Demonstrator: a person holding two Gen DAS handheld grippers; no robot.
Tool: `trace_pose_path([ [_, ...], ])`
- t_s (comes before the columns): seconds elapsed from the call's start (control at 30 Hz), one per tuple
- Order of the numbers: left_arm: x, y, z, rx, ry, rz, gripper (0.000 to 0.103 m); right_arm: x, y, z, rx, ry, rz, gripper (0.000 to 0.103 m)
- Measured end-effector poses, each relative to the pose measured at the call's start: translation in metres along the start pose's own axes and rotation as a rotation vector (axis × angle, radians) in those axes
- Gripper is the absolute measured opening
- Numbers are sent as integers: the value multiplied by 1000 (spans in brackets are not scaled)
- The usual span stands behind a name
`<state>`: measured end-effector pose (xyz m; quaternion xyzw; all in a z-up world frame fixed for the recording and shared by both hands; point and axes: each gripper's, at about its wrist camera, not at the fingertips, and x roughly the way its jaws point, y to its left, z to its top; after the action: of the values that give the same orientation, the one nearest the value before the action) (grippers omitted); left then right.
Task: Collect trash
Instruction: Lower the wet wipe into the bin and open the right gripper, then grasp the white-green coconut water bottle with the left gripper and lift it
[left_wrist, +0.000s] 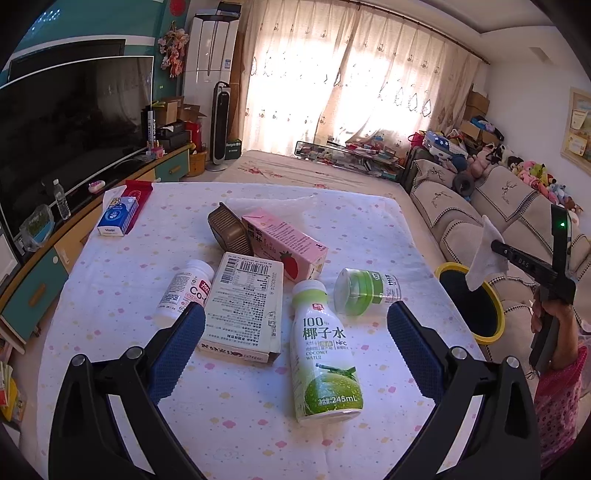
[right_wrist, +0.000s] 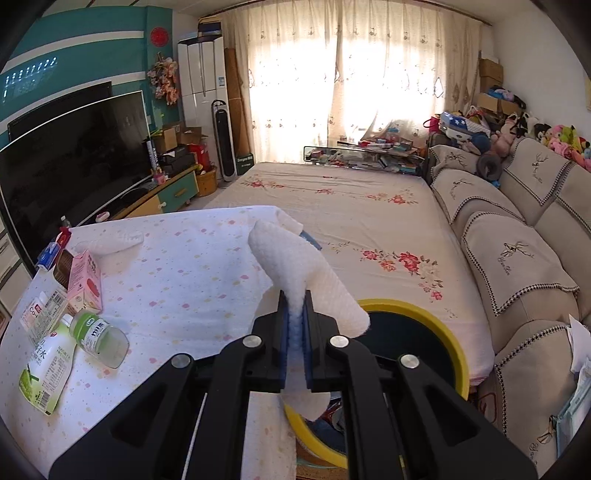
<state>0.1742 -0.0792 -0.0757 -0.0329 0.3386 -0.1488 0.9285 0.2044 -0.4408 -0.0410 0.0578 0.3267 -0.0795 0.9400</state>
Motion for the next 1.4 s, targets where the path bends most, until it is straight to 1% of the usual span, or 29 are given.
trace_pose_path([
  [0.1, 1, 0, 1, 0, -4, -11, 97, 0, -22, -6, 32, 17, -44, 6],
  [0.27, 7, 1, 4, -9, 7, -22, 98, 8, -47, -17, 60, 59, -102, 6],
  [0.47, 11, -5, 4, 3, 21, -20, 98, 25, -71, -29, 110, 98, -113, 7],
  [0.63, 8, -13, 6, 24, 15, -18, 98, 42, -80, -38, 137, 126, -122, 7],
  [0.7, 8, -15, 6, 27, 14, -18, 98, 48, -83, -41, 153, 137, -127, 11],
  [0.73, 8, -15, 6, 26, 15, -20, 98, 51, -85, -42, 162, 146, -124, 15],
  [0.77, 8, -15, 7, 25, 16, -20, 98, 53, -86, -43, 174, 151, -122, 30],
  [0.8, 9, -15, 6, 24, 18, -19, 98, 53, -86, -44, 184, 147, -124, 41],
  [1.0, 12, -9, 2, 22, 37, -13, 98, 38, -78, -45, 171, 113, -127, 52],
  [1.1, 11, -9, -5, 27, 47, -18, 98, 32, -70, -45, 151, 98, -125, 52],
  [1.33, 24, -23, -26, 54, 115, -48, 98, 23, -58, -44, 133, 77, -100, 53],
  [1.4, 32, -29, -33, 68, 138, -45, 98, 20, -57, -45, 134, 73, -95, 53],
])
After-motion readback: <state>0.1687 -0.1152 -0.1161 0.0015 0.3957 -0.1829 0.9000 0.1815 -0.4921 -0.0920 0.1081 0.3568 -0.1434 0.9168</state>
